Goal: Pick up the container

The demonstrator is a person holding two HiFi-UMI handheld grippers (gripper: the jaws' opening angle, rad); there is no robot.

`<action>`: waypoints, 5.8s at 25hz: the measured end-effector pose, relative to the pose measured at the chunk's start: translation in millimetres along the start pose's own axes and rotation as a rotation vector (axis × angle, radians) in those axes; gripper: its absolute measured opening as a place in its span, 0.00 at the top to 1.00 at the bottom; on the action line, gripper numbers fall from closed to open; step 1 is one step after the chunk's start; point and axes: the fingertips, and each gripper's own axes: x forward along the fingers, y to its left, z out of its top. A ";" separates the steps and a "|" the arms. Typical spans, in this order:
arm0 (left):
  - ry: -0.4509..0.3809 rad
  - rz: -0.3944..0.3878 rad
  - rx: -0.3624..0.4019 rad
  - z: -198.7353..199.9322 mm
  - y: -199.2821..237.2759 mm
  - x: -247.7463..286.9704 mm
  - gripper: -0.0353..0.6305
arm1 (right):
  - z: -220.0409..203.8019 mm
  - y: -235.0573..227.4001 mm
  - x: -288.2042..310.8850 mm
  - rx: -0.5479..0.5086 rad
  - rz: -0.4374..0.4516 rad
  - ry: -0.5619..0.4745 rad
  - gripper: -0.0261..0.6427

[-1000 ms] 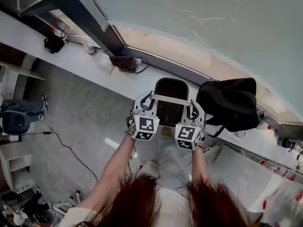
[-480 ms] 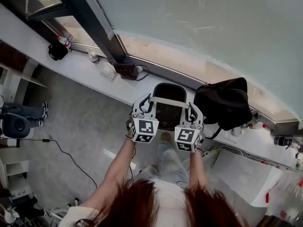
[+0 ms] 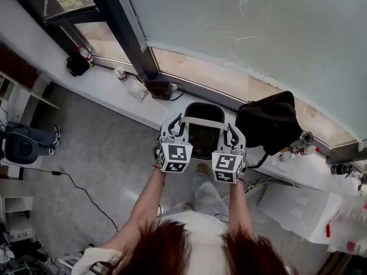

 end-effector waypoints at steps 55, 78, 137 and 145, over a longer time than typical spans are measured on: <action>-0.264 0.039 0.060 127.1 -23.0 -286.9 0.84 | 132.8 23.2 -273.0 -0.043 -0.093 -0.387 0.87; -0.311 0.037 0.081 152.5 -23.2 -359.8 0.84 | 161.3 39.8 -338.0 -0.051 -0.075 -0.454 0.87; -0.307 0.111 0.125 233.5 -95.4 -394.8 0.85 | 176.3 -41.3 -408.1 -0.020 0.032 -0.525 0.87; -0.319 0.091 0.130 235.5 -100.4 -393.4 0.85 | 172.6 -45.0 -412.4 -0.022 0.008 -0.517 0.87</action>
